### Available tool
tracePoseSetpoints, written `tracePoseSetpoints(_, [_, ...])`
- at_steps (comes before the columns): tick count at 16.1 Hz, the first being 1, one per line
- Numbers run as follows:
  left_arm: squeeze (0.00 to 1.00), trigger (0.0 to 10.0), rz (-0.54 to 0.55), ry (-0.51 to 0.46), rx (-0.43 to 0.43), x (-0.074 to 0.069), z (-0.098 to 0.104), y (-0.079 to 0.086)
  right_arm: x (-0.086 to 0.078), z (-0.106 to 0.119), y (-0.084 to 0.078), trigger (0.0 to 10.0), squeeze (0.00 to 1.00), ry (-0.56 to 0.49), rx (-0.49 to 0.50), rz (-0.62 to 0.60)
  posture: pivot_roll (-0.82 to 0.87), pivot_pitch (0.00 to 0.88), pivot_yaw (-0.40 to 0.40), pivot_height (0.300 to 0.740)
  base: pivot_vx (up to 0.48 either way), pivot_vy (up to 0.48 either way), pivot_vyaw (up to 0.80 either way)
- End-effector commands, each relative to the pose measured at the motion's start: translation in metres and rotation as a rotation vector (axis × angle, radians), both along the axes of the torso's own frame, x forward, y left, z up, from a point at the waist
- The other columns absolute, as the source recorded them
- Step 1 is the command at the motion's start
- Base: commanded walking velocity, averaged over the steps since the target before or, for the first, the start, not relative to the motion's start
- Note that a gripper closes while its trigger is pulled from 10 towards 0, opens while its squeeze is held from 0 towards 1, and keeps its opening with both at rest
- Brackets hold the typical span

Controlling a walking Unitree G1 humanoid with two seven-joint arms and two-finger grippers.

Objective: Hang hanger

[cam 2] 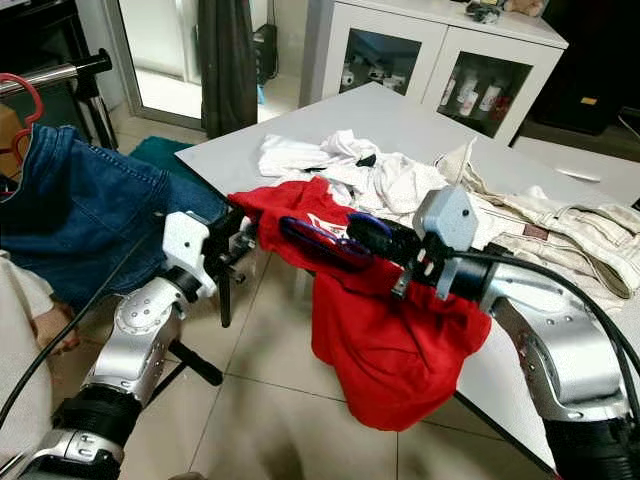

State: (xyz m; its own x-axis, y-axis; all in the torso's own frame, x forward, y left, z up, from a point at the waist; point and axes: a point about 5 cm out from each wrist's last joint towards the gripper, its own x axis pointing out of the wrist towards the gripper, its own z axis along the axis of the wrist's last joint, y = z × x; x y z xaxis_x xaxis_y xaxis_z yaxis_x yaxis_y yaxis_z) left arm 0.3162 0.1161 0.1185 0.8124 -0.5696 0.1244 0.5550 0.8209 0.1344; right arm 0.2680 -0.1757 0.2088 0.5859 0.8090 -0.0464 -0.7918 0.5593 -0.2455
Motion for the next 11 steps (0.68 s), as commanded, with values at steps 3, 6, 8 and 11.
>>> tracePoseSetpoints(3, [1.0, 10.0, -0.085, -0.003, 0.019, -0.008, -0.003, -0.014, 0.012, 0.007, 0.001, 0.0, 0.0, -0.04, -0.005, -0.077, -0.01, 0.0, -0.07, 0.74, 0.0, 0.0, 0.0])
tracePoseSetpoints(6, [0.0, 10.0, -0.064, 0.014, 0.02, -0.006, -0.005, -0.013, 0.022, 0.007, 0.0, 0.0, 0.0, -0.054, -0.021, -0.143, 0.0, 0.0, -0.078, 0.74, 0.0, 0.0, 0.0])
tracePoseSetpoints(8, [0.0, 10.0, -0.069, 0.017, 0.023, -0.007, -0.006, -0.012, 0.023, 0.006, -0.001, 0.0, 0.0, -0.054, -0.025, -0.154, 0.01, 0.0, -0.08, 0.74, 0.0, 0.0, 0.0])
tracePoseSetpoints(11, [1.0, 10.0, -0.066, 0.007, 0.003, -0.007, -0.003, -0.01, 0.013, 0.008, 0.004, 0.0, 0.0, -0.061, 0.001, -0.092, 0.0, 0.0, -0.077, 0.74, 0.0, 0.0, 0.0])
